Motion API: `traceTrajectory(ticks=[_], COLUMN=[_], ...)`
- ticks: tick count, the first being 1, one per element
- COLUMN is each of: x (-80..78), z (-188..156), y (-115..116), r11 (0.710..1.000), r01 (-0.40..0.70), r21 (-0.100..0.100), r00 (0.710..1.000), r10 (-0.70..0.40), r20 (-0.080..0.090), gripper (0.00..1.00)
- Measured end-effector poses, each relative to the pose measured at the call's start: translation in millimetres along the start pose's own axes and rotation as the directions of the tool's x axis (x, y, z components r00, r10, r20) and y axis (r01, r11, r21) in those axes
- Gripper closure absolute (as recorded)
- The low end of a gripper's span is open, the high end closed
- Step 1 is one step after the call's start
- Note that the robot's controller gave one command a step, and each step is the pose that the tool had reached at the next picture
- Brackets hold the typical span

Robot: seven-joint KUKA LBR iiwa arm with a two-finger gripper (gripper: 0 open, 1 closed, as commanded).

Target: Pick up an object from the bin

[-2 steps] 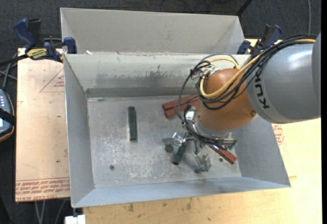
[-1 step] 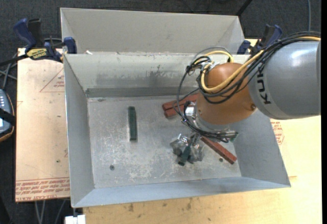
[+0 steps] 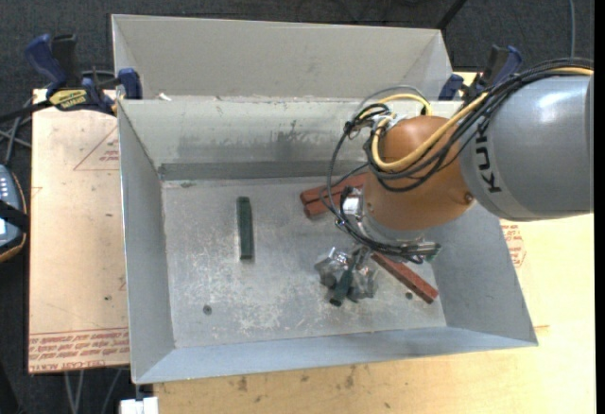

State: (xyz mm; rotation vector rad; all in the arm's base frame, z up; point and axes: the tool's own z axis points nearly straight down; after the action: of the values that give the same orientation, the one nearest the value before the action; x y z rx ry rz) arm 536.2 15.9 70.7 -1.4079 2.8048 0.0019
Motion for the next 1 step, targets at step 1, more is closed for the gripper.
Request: traceTrajectory(ticks=[1], x=[0.6], z=[-3.2], y=[1.0], r11=[1.0], r01=[0.0], r21=[-0.003], r00=[1.0], r10=[0.0], r20=[-0.002], gripper=[1.0])
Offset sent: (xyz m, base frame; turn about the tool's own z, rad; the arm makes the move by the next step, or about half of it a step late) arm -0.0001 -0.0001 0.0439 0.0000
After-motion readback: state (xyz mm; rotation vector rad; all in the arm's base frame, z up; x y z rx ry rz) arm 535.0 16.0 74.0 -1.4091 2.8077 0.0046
